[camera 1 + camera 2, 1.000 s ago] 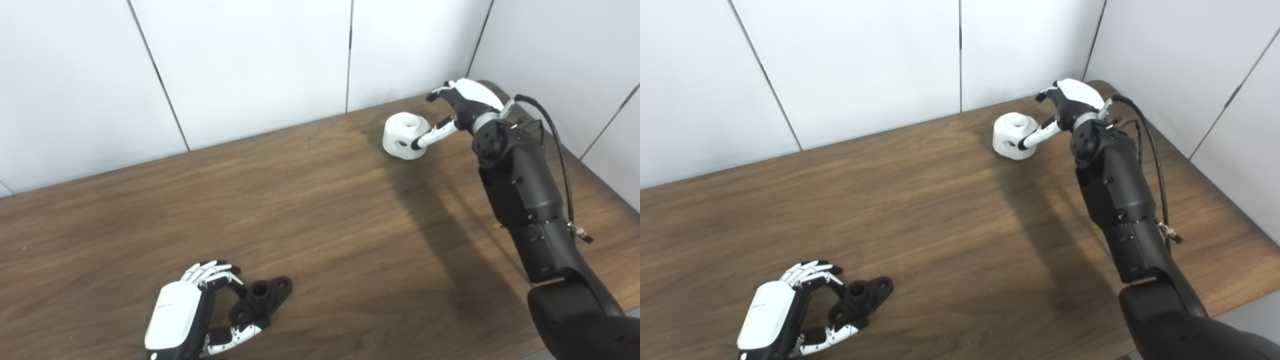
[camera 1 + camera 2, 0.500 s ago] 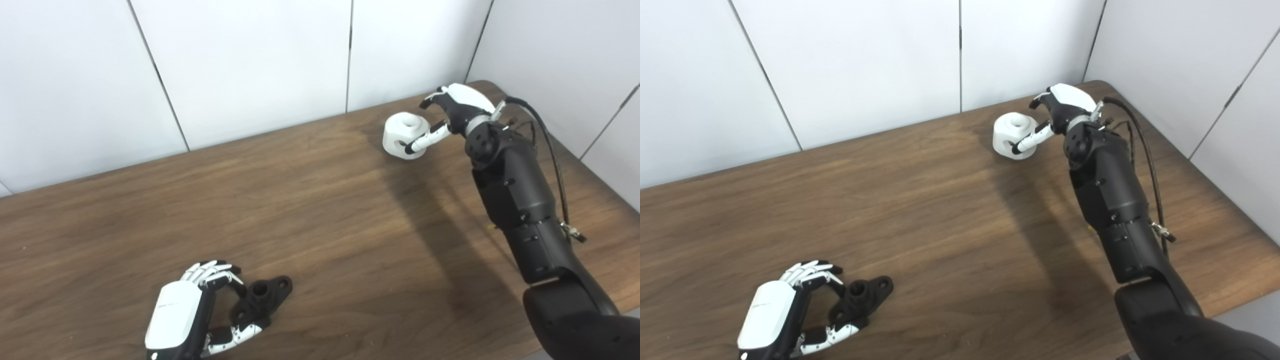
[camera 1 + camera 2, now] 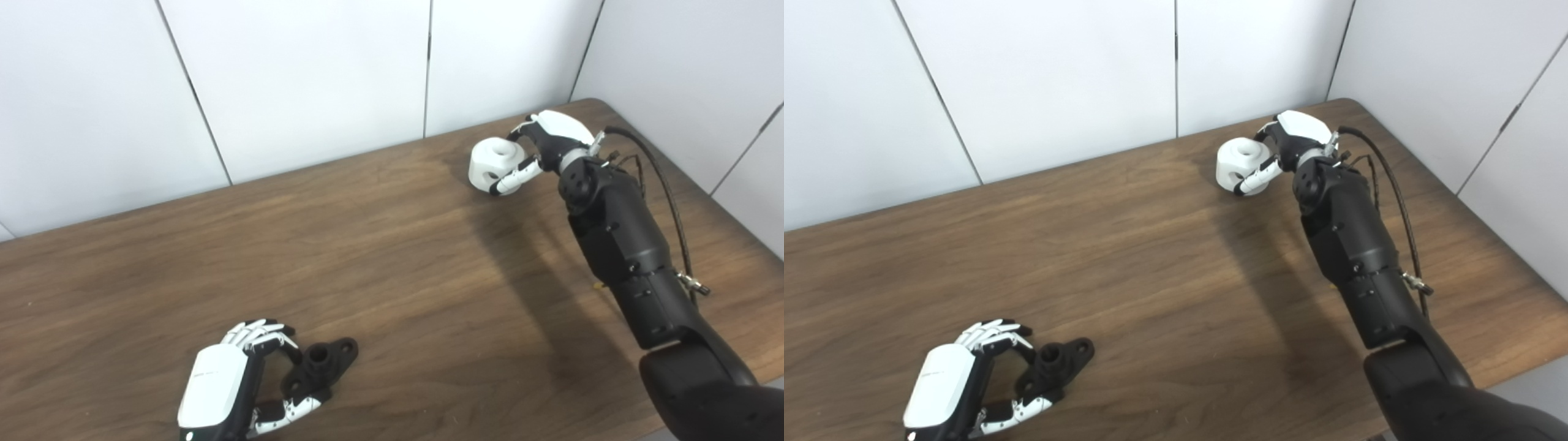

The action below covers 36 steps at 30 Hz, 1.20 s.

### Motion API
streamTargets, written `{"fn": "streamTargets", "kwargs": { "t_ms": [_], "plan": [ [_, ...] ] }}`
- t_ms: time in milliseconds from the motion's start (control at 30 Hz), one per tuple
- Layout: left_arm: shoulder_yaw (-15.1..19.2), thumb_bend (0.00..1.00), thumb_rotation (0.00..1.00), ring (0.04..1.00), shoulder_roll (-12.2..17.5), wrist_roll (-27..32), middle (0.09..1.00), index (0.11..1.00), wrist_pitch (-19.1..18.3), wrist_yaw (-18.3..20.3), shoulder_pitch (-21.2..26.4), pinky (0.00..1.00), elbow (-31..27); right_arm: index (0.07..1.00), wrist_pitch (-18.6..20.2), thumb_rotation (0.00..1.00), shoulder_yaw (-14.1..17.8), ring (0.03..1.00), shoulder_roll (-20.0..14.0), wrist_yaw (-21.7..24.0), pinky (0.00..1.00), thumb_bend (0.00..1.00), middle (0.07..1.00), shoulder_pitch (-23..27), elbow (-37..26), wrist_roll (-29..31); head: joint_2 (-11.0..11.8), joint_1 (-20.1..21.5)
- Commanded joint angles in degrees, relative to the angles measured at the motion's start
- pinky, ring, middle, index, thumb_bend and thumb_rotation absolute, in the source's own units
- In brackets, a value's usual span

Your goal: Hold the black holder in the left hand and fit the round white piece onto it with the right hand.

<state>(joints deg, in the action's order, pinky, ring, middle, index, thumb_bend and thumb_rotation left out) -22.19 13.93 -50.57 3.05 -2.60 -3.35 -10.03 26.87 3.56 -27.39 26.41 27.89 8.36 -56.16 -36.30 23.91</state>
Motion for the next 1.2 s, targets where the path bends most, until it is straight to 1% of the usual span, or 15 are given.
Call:
{"fn": "streamTargets", "kwargs": {
  "t_ms": [0, 367, 567, 667, 733, 833, 867, 933, 1167],
  "plan": [
    [-0.4, 0.52, 0.04, 0.796, 0.3, -1.4, 0.720, 0.484, -1.0, 1.5, -0.9, 0.85, 0.8, 0.763, 0.0, 0.32, 0.0, 1.000, -2.2, -2.6, 1.00, 0.86, 0.990, 2.5, -1.3, 0.1, -0.1, 0.1],
    [-0.2, 0.52, 0.04, 0.797, 0.2, -1.4, 0.719, 0.484, -1.0, 1.6, -0.9, 0.86, 0.7, 0.737, 0.0, 0.32, -0.1, 1.000, -3.0, -4.2, 1.00, 0.86, 0.981, 1.9, -1.2, 1.6, -0.2, 0.0],
    [-0.1, 0.52, 0.04, 0.801, 0.2, -1.4, 0.722, 0.485, -1.1, 1.8, -1.0, 0.86, 0.6, 0.701, 0.0, 0.31, -0.2, 1.000, -3.5, -5.5, 1.00, 0.84, 0.957, 1.6, -1.3, 3.1, -0.3, -0.3],
    [-0.2, 0.52, 0.04, 0.799, 0.1, -1.5, 0.722, 0.485, -1.1, 1.6, -1.0, 0.86, 0.6, 0.679, 0.0, 0.29, -0.3, 1.000, -3.8, -6.5, 1.00, 0.83, 0.946, 1.5, -1.2, 4.5, -0.4, -0.2],
    [-0.2, 0.52, 0.04, 0.798, 0.1, -1.5, 0.722, 0.485, -1.0, 1.5, -1.0, 0.86, 0.6, 0.641, -0.1, 0.25, -0.5, 1.000, -3.9, -7.5, 1.00, 0.81, 0.930, 1.4, -1.2, 5.5, -0.4, -0.2],
    [-0.2, 0.52, 0.04, 0.797, 0.0, -1.7, 0.721, 0.484, -1.1, 1.5, -1.1, 0.86, 0.4, 0.525, -0.2, 0.17, -0.9, 1.000, -4.2, -8.6, 1.00, 0.60, 0.915, 1.2, -1.0, 6.5, -0.5, -0.4],
    [-0.2, 0.52, 0.04, 0.796, 0.0, -1.7, 0.721, 0.484, -1.1, 1.5, -1.1, 0.86, 0.4, 0.508, -0.3, 0.16, -1.2, 1.000, -4.3, -8.9, 1.00, 0.56, 0.908, 1.1, -1.0, 6.8, -0.5, -0.4],
    [-0.2, 0.52, 0.04, 0.797, -0.1, -1.8, 0.724, 0.485, -1.1, 1.6, -1.1, 0.86, 0.3, 0.492, -0.3, 0.15, -1.7, 1.000, -4.7, -9.4, 1.00, 0.53, 0.898, 1.0, -0.8, 7.3, -0.5, -0.4],
    [-0.2, 0.52, 0.04, 0.800, -0.1, -1.8, 0.724, 0.485, -1.0, 1.5, -1.2, 0.86, 0.3, 0.485, -0.7, 0.14, -3.7, 1.000, -5.3, -11.4, 1.00, 0.53, 0.871, 0.5, 0.0, 8.7, -0.6, -0.4]
  ]
}}
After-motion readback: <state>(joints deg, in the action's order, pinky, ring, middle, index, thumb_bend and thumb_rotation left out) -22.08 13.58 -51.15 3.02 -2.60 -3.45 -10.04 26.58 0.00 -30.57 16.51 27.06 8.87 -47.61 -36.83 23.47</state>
